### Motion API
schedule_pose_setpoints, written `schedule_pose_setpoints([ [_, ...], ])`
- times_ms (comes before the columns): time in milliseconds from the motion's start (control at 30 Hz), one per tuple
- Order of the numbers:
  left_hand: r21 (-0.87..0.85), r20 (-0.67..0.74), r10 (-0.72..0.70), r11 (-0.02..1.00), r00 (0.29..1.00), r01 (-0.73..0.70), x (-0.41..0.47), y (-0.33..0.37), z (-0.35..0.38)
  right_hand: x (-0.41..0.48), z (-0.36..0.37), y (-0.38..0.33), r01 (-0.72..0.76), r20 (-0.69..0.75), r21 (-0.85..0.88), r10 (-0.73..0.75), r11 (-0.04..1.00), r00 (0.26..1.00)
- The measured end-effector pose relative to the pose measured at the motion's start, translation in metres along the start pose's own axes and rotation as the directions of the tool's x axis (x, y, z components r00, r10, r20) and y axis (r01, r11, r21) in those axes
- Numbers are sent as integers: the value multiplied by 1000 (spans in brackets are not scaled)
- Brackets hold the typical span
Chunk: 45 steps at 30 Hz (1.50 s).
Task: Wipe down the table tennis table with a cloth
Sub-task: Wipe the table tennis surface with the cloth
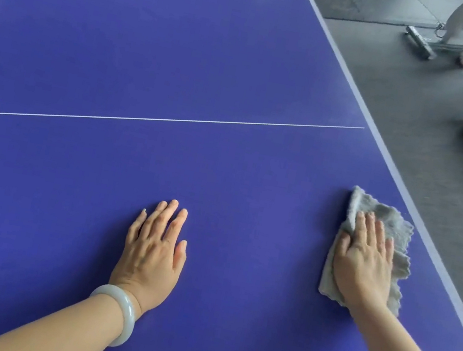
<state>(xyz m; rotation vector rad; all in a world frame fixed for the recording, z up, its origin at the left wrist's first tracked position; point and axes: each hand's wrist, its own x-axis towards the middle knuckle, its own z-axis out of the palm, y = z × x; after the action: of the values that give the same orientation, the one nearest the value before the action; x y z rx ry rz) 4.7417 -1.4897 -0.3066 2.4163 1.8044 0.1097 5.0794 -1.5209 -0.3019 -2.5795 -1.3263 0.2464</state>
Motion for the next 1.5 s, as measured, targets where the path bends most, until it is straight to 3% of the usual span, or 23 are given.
schedule_pose_setpoints([
  [133,48,-9,12,999,1000,-12,-3,7,-7,-47,8,-9,124,50,-22,-123,992,991],
  [267,131,33,11,991,999,-15,17,24,-19,-39,8,-7,142,79,-36,-138,989,987],
  [400,59,101,243,966,965,-250,38,82,-13,-41,8,-6,133,67,-1,-132,991,989],
  [467,41,139,227,971,964,-235,37,108,-1,-38,9,-10,107,69,9,-108,994,992],
  [533,-2,89,200,980,976,-200,37,115,7,-29,14,-24,81,63,20,-82,997,995],
  [600,-20,18,203,979,979,-203,37,113,12,-13,23,-49,148,71,36,-151,988,986],
  [667,-19,10,216,976,976,-216,37,110,12,7,31,-83,332,88,53,-336,942,938],
  [733,-15,1,209,978,978,-209,37,111,15,33,38,-109,558,139,65,-562,827,816],
  [800,0,-20,209,978,978,-210,37,111,17,71,38,-113,682,189,68,-680,728,708],
  [833,-2,-26,208,978,978,-208,37,111,18,95,36,-106,672,175,52,-669,739,722],
  [867,-8,-32,208,978,978,-208,37,111,19,121,32,-93,604,139,33,-602,796,786],
  [933,-16,-23,206,978,978,-206,37,112,17,169,20,-55,346,70,1,-345,938,936],
  [967,-11,-17,203,979,979,-203,37,112,17,185,12,-34,208,58,-18,-207,978,977],
  [1067,2,-7,201,980,979,-201,37,113,16,189,-3,5,-56,43,-43,57,998,997],
  [1167,-5,-4,198,980,980,-198,37,114,14,137,5,-9,-224,9,-35,224,974,975],
  [1200,-10,0,202,979,979,-202,37,114,14,111,11,-22,-207,7,-48,208,977,978],
  [1267,-17,-5,210,977,978,-211,36,114,14,50,25,-49,24,27,-66,-23,998,999],
  [1333,-24,-32,217,976,976,-218,35,113,16,-3,33,-56,338,80,-48,-334,940,939],
  [1367,-34,-39,214,976,976,-215,35,113,17,-17,29,-45,412,92,-32,-408,911,908],
  [1433,-53,-42,198,978,979,-201,35,114,19,-20,13,2,332,52,-30,-331,943,942],
  [1500,-54,-42,189,980,981,-192,34,114,19,-18,-5,62,22,-5,-61,-22,998,1000],
])
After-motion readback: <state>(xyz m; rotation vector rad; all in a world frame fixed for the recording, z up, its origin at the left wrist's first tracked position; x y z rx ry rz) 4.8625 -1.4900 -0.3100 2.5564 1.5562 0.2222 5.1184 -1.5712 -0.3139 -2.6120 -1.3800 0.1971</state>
